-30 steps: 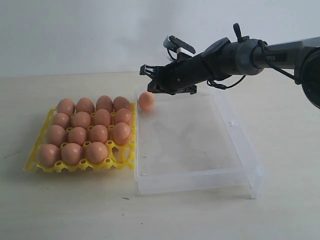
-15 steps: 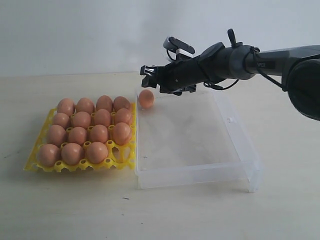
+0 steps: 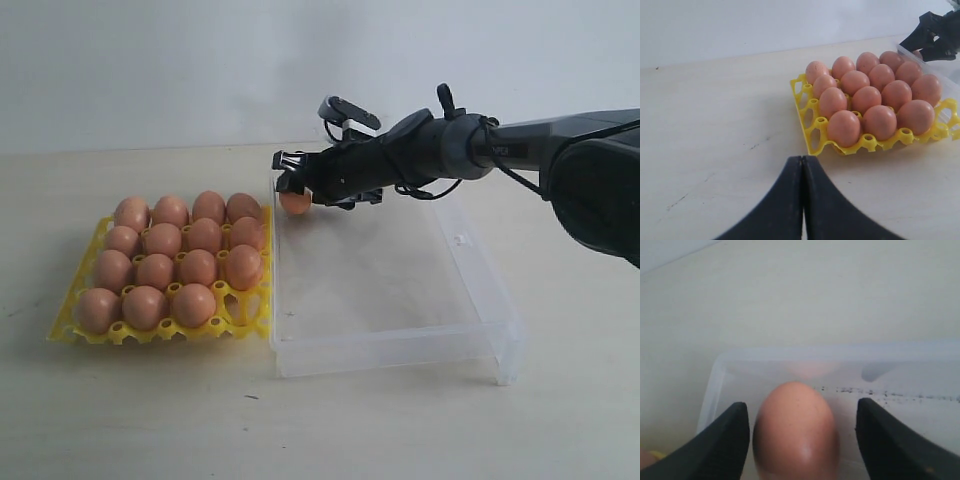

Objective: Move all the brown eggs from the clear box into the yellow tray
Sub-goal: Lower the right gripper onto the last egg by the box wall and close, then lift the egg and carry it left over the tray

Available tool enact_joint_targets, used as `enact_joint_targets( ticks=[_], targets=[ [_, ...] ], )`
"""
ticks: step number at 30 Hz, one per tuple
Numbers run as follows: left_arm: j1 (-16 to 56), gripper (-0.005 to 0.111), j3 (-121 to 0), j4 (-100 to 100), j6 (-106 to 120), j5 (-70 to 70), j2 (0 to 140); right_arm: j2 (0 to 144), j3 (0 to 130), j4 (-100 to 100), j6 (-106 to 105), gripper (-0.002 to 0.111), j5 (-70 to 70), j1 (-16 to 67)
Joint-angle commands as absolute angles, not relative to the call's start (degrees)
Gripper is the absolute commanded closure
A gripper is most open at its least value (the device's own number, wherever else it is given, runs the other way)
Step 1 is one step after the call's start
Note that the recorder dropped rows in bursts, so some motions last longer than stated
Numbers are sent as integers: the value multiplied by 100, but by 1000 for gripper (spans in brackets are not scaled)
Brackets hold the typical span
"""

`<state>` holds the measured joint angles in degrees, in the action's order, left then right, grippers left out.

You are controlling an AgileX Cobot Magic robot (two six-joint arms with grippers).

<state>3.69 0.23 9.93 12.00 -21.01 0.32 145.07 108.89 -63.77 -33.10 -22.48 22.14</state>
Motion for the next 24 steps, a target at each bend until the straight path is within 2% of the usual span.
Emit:
enact_joint_targets(
  ticks=[1,3,6,19,24],
  targets=[
    [393,107,0,981,1198,-2056,0,14606,10909,-6448,-3436,53,-2292,2291],
    [393,107,0,981,1198,-2056,0,14617,10909,-6448,-3445,71,-2363,2303],
    [393,107,0,981,1198,-2056,0,14604,10909,-6448,-3445,108,-2476,2303],
    [393,107,0,981,1198,-2056,0,13556,10873,-5769,-3299,108,-2476,2319],
    [393,107,0,981,1198,-2056,0,12861,10155,-5715,-3587,108,-2019,2534]
  ],
)
